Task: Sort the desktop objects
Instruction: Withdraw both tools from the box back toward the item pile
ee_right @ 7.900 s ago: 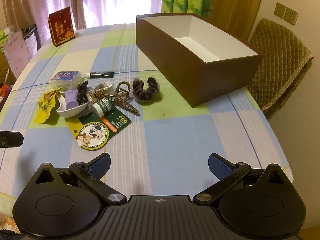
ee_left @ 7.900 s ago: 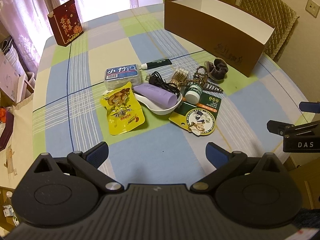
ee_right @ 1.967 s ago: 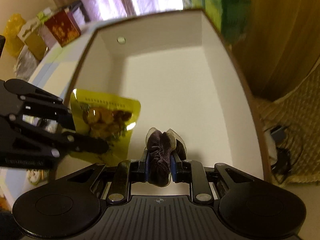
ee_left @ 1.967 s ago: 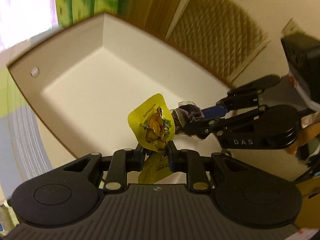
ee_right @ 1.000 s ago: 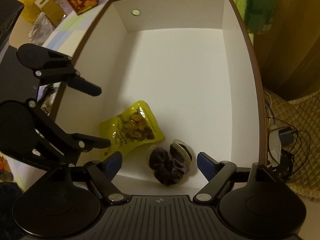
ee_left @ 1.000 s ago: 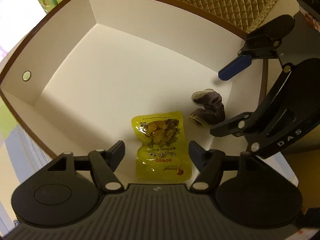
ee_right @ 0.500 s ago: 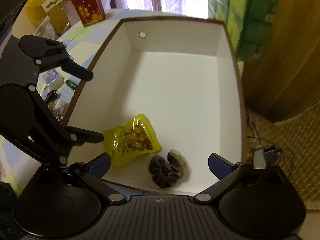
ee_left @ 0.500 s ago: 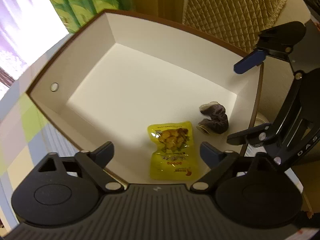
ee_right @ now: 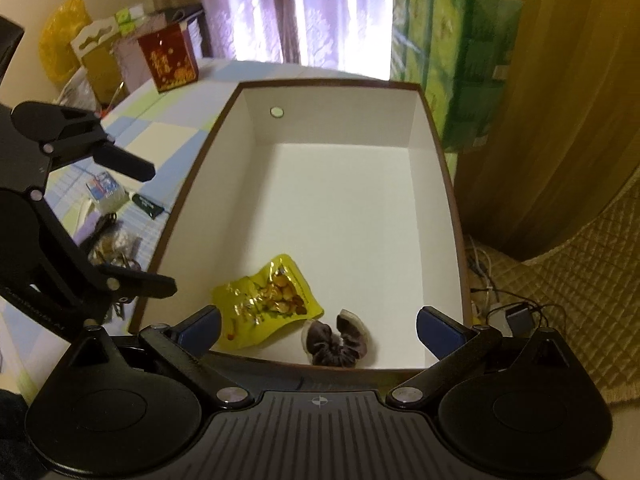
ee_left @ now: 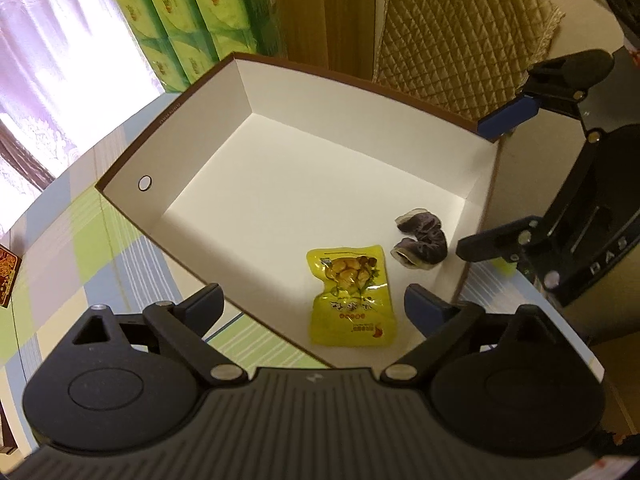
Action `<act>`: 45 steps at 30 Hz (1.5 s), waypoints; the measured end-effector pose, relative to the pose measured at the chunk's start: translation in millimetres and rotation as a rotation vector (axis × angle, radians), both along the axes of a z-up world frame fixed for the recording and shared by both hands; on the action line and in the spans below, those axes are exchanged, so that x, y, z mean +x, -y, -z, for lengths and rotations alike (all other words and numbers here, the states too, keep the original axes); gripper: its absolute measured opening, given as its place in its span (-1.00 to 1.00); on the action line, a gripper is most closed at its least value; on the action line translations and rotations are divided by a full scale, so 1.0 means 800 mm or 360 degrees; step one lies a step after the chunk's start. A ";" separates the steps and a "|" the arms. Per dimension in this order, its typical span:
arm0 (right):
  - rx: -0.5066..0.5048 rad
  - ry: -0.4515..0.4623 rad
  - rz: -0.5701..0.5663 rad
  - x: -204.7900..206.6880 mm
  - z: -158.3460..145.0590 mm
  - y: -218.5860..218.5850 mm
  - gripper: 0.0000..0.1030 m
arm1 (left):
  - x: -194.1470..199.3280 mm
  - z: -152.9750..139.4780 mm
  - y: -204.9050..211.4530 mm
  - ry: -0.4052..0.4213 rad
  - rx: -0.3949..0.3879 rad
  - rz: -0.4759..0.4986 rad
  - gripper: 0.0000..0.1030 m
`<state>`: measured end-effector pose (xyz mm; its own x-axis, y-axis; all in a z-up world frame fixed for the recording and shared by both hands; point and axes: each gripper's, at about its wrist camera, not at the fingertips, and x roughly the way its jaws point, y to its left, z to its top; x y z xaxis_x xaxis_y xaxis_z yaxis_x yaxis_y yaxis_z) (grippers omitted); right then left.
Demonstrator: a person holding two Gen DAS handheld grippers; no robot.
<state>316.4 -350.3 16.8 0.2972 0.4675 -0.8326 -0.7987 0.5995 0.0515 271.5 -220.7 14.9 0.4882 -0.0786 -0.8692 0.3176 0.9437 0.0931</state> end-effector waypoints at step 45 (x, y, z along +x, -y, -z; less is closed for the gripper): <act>0.0232 0.0068 0.0370 -0.282 0.074 -0.164 0.96 | -0.301 0.014 -0.318 0.0243 -0.0102 -0.0432 0.89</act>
<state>90.8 -218.7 -42.6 0.4439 0.4967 -0.7458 -0.6436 0.7558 0.1202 30.4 33.4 3.9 0.6235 0.0202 -0.7816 0.0405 0.9975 0.0581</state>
